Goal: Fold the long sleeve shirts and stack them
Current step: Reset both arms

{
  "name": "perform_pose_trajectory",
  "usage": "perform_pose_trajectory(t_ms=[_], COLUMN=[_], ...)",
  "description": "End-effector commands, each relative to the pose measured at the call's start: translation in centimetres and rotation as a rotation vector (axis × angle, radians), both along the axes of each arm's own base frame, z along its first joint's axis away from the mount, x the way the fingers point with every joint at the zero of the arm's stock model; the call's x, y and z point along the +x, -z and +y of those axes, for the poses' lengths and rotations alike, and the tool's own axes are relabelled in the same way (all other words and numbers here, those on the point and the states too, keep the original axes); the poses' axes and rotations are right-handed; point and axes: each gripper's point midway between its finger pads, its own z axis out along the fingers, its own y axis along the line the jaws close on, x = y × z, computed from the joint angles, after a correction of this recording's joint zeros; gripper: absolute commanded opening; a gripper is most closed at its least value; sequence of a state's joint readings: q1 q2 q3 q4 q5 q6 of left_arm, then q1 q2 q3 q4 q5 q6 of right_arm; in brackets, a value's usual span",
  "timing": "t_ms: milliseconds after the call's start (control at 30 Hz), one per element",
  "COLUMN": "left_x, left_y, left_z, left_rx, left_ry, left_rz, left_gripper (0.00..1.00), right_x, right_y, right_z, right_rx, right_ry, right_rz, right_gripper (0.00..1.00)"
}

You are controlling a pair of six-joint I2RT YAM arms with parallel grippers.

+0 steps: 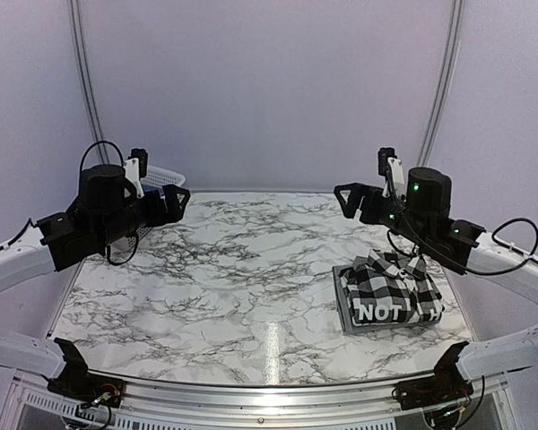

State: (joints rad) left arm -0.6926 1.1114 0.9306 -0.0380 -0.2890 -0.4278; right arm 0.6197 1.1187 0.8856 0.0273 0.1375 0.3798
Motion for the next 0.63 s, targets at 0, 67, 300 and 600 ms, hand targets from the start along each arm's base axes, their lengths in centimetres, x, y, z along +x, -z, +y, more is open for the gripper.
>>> perform_pose_trajectory(t_ms=[0, 67, 300, 600], left_x=[-0.2, -0.3, -0.1, 0.2], left_y=[-0.8, -0.7, -0.6, -0.8], left_z=[1.5, 1.7, 1.8, 1.4], left_rx=[0.025, 0.024, 0.02, 0.016], left_ry=[-0.049, -0.055, -0.065, -0.061], left_rz=[-0.055, -0.055, -0.067, -0.073], left_gripper=[0.99, 0.99, 0.99, 0.99], right_x=[-0.1, -0.2, -0.4, -0.4], right_y=[-1.2, -0.9, -1.1, -1.0], right_z=[-1.0, -1.2, -2.1, -2.1], right_rx=[0.003, 0.001, -0.008, -0.013], right_ry=[0.051, 0.056, 0.087, 0.088], right_rz=[-0.05, -0.049, -0.063, -0.065], right_gripper=[0.98, 0.99, 0.98, 0.99])
